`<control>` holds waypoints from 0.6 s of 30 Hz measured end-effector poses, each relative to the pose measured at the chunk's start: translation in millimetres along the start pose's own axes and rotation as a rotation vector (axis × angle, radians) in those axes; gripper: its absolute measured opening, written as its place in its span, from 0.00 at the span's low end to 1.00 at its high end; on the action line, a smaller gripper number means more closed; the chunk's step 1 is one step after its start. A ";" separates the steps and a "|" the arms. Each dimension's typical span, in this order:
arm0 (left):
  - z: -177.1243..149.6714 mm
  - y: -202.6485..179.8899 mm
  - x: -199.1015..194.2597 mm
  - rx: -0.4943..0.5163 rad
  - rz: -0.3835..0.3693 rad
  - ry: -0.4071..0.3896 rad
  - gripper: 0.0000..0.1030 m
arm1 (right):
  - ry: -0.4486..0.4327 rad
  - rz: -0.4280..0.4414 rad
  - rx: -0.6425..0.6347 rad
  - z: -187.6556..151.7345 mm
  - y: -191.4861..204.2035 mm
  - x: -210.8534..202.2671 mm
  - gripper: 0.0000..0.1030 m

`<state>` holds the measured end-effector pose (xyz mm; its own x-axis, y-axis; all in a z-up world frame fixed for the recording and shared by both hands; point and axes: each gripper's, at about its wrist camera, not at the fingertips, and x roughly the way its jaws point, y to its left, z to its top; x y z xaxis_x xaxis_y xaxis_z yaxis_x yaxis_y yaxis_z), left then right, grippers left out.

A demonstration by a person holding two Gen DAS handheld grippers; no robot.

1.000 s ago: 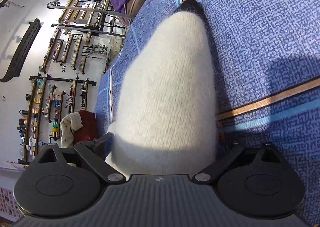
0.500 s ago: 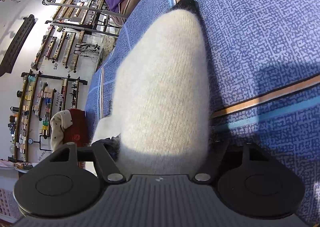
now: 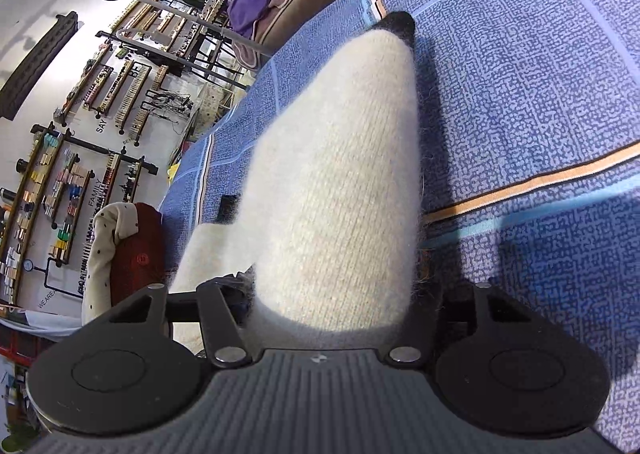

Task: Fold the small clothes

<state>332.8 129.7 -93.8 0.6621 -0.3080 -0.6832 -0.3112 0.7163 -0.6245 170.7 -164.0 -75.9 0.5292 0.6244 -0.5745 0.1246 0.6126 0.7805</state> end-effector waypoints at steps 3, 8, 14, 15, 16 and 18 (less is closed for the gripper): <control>-4.8 -0.4 -7.9 0.043 0.001 -0.002 0.61 | -0.014 -0.002 -0.002 -2.2 -2.1 -3.7 0.91; -11.6 2.3 -16.3 0.070 -0.006 0.002 0.58 | -0.027 0.006 0.030 -3.9 -6.1 -8.2 0.89; -20.0 4.5 -26.8 0.080 -0.022 0.013 0.56 | -0.046 0.009 0.026 -6.4 -2.4 -13.5 0.88; -22.4 5.2 -28.6 0.082 -0.026 0.016 0.56 | -0.049 0.008 0.030 -7.1 -3.1 -15.0 0.88; -25.2 5.6 -30.6 0.084 -0.028 0.019 0.56 | -0.050 0.007 0.035 -8.0 -3.8 -16.5 0.88; -31.7 4.0 -34.2 0.093 -0.030 0.023 0.56 | -0.054 0.006 0.038 -10.0 -6.8 -20.4 0.87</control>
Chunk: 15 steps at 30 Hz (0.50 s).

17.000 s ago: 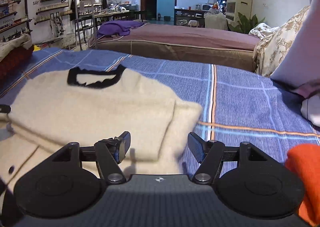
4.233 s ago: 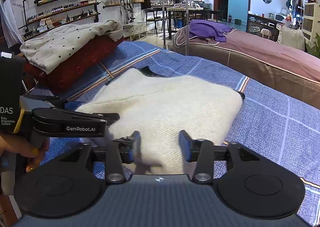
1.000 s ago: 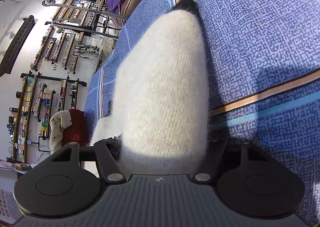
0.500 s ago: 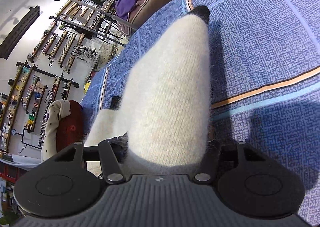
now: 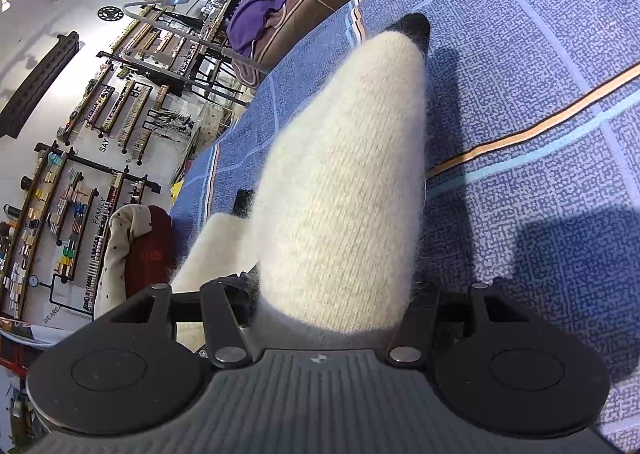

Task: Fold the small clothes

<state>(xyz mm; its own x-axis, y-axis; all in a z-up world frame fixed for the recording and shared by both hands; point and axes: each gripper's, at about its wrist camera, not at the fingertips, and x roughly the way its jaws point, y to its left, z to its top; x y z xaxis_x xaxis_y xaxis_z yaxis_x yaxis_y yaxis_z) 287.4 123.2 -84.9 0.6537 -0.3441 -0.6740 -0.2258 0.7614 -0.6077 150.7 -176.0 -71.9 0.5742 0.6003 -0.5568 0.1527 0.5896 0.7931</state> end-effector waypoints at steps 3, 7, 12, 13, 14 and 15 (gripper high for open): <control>-8.7 -3.5 -3.8 0.014 -0.003 0.008 0.56 | -0.009 -0.003 0.005 -3.6 -4.1 -6.4 0.88; -24.5 -8.1 -13.5 0.051 -0.006 0.015 0.55 | -0.021 -0.011 0.001 -11.6 -5.1 -17.8 0.87; -45.4 -34.5 -26.5 0.214 0.040 -0.031 0.54 | -0.038 -0.017 -0.005 -19.2 -8.7 -28.7 0.87; -50.3 -39.4 -30.4 0.249 0.050 -0.042 0.54 | -0.041 -0.018 -0.001 -22.5 -10.1 -31.3 0.87; -55.6 -44.3 -34.9 0.281 0.055 -0.050 0.53 | -0.046 -0.020 0.002 -24.7 -11.0 -33.7 0.87; -60.2 -47.4 -38.9 0.301 0.055 -0.054 0.53 | -0.054 -0.024 0.003 -26.4 -11.2 -36.8 0.87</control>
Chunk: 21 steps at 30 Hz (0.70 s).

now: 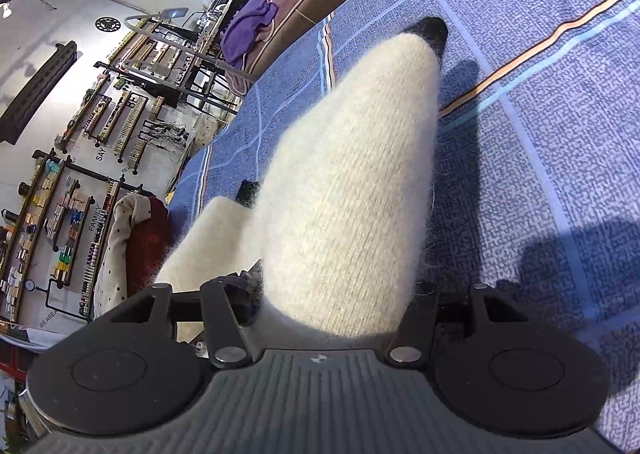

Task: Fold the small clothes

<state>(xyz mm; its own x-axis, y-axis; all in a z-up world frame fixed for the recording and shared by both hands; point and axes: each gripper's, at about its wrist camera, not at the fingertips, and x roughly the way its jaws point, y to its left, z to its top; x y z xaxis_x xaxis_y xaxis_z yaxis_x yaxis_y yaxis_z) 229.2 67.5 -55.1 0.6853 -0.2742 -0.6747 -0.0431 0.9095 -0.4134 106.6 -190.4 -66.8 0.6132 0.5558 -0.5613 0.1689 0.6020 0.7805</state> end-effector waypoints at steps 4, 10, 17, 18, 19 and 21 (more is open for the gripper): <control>-15.8 -14.1 -22.0 0.066 -0.008 -0.016 0.51 | -0.035 -0.016 -0.021 -4.9 3.2 -12.1 0.86; -27.2 -33.1 -63.6 0.117 -0.036 -0.091 0.50 | -0.092 0.007 -0.039 -2.9 15.2 -26.6 0.85; -2.6 -47.1 -118.6 0.154 -0.070 -0.207 0.49 | -0.143 0.087 -0.090 16.5 52.3 -26.0 0.84; 2.4 -46.7 -126.9 0.156 -0.071 -0.226 0.49 | -0.148 0.104 -0.099 20.4 58.7 -25.1 0.84; 9.4 -46.5 -136.4 0.166 -0.066 -0.249 0.49 | -0.151 0.117 -0.116 23.9 67.5 -22.8 0.84; 27.1 -44.8 -151.6 0.169 -0.061 -0.282 0.49 | -0.154 0.142 -0.167 32.3 89.7 -15.3 0.84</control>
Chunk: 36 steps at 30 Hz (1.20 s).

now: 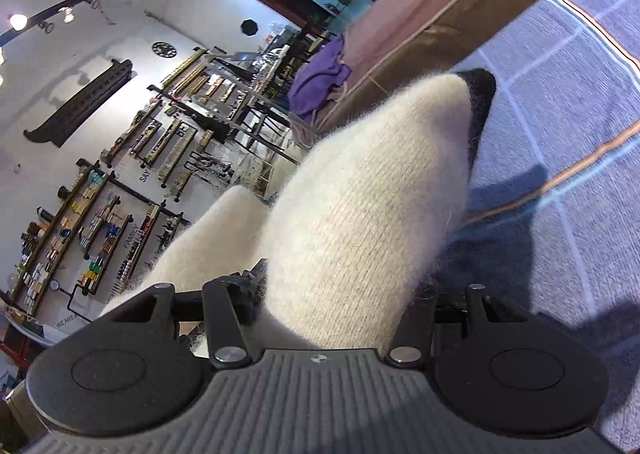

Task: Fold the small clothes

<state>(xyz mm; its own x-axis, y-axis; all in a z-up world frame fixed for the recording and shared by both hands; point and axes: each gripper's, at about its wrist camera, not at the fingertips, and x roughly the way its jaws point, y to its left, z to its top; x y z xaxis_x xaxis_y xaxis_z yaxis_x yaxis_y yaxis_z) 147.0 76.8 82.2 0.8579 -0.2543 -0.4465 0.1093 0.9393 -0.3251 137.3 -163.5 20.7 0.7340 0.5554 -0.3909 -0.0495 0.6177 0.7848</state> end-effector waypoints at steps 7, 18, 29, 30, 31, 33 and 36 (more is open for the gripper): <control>87.3 32.8 -45.5 -0.002 0.031 -0.101 0.50 | 0.012 0.133 -0.111 33.2 75.6 52.7 0.84; 200.8 144.3 -130.0 -0.128 0.181 -0.255 0.51 | 0.140 0.385 -0.232 31.5 201.5 153.7 0.84; 192.2 251.7 -116.9 -0.218 0.298 -0.168 0.51 | 0.279 0.356 -0.293 -22.5 194.3 207.5 0.84; 189.3 256.4 -111.1 -0.224 0.301 -0.165 0.51 | 0.288 0.350 -0.301 -24.2 192.8 208.2 0.84; 185.2 259.3 -110.5 -0.228 0.305 -0.162 0.51 | 0.296 0.347 -0.308 -25.9 191.7 210.3 0.84; 176.1 265.5 -106.7 -0.235 0.312 -0.151 0.51 | 0.316 0.331 -0.304 -28.9 193.8 216.7 0.84; 165.7 276.1 -93.6 -0.260 0.323 -0.129 0.51 | 0.363 0.305 -0.282 -33.0 191.3 224.7 0.84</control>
<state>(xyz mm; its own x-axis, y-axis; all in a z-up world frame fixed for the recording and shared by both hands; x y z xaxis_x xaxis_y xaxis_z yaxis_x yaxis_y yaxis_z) 180.0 398.1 172.4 0.8850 0.0892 -0.4569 -0.2905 0.8728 -0.3923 270.4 97.9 67.1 0.3798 0.8578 -0.3462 -0.4397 0.4967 0.7483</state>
